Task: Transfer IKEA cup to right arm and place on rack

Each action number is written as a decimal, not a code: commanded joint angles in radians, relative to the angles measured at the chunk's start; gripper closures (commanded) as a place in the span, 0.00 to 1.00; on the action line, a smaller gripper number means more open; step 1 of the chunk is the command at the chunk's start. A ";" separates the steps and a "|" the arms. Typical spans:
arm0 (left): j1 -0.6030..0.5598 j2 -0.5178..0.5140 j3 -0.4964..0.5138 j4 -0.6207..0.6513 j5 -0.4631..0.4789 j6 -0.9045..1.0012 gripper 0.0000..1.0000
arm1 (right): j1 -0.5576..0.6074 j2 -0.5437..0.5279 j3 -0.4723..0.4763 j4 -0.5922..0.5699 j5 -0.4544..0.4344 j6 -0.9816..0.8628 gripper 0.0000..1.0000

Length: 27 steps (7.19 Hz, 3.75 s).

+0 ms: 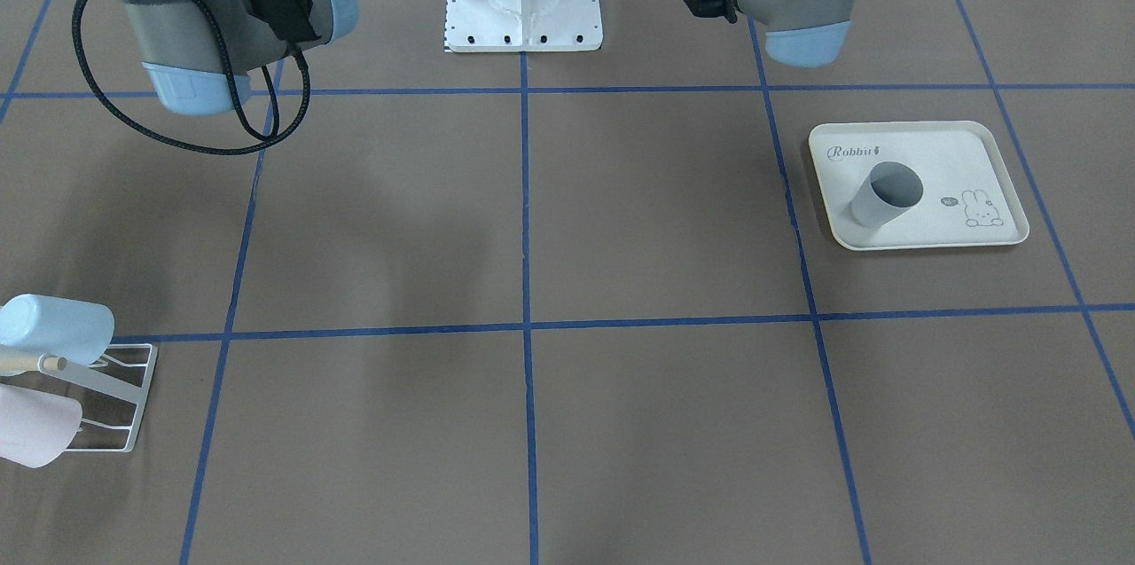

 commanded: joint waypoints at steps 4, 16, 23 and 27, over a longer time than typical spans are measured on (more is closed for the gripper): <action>0.000 -0.001 0.007 -0.002 0.000 0.003 0.90 | 0.001 -0.001 0.000 0.000 -0.002 -0.002 0.58; -0.214 0.120 0.015 0.287 -0.248 0.741 0.00 | 0.185 -0.122 -0.037 -0.290 0.088 -0.304 0.74; -0.368 0.199 0.001 0.761 -0.364 1.420 0.00 | 0.601 -0.068 -0.008 -1.287 0.408 -0.978 0.73; -0.367 0.232 -0.003 0.761 -0.357 1.424 0.00 | 0.692 -0.092 -0.006 -1.743 0.373 -1.536 0.74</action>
